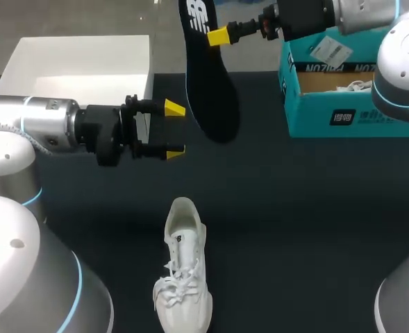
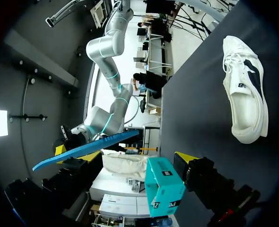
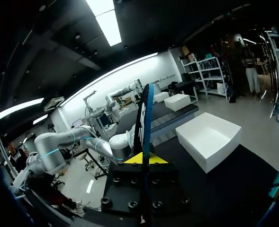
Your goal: Take the shoe out of the shoebox, open the shoe tongue, remove and reinsert the insole, then place the shoe into the shoebox
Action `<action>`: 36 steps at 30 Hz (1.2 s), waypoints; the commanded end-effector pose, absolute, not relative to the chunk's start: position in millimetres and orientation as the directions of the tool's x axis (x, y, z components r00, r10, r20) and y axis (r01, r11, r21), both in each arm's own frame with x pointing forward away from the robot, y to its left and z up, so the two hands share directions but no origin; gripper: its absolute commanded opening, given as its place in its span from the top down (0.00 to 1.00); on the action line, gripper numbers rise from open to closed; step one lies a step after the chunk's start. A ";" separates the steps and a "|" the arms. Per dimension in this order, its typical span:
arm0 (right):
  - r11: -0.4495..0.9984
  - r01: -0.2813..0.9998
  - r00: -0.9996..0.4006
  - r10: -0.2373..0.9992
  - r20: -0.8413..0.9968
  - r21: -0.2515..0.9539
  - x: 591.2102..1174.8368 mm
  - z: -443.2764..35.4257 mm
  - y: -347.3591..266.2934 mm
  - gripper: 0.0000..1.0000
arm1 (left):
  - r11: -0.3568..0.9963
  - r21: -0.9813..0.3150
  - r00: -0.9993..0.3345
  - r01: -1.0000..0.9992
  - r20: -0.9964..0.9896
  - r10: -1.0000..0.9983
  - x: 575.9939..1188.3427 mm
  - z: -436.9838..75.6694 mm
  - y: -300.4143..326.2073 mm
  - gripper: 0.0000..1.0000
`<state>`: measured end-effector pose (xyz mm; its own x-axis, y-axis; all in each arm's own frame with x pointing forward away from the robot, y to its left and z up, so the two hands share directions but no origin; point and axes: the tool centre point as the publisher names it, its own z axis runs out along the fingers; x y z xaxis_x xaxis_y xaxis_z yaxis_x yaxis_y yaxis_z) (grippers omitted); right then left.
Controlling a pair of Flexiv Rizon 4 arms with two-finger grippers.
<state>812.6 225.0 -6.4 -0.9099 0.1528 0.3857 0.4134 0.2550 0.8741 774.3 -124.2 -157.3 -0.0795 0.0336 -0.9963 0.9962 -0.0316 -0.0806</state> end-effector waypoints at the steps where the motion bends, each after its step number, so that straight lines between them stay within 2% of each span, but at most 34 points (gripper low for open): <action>1: 0.239 0.412 -0.910 0.158 0.384 0.879 808.0 -10.7 225.8 1.00 | -0.033 -0.079 -0.078 0.996 -0.996 0.031 775.5 -158.8 -125.6 0.00; 17: 0.239 0.412 -0.910 0.158 0.384 0.879 808.0 -10.7 225.8 1.00 | -0.033 -0.079 -0.078 0.996 -0.996 0.031 775.5 -158.8 -125.6 0.00; 26: 0.151 0.508 -0.861 0.110 0.496 0.848 807.1 -20.4 226.5 1.00 | -0.033 -0.079 -0.078 0.996 -0.996 0.031 775.5 -158.8 -125.6 0.00; 36: 0.118 0.594 -0.804 0.125 0.581 0.796 798.3 -35.7 221.1 1.00 | -0.033 -0.079 -0.078 0.996 -0.996 0.031 775.5 -158.8 -125.6 0.00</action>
<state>804.7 223.7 -30.3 -0.8090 0.1181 0.5759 0.5876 0.1332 0.7981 775.1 -124.8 -157.6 -0.0799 0.0325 -0.9963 0.9962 -0.0325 -0.0810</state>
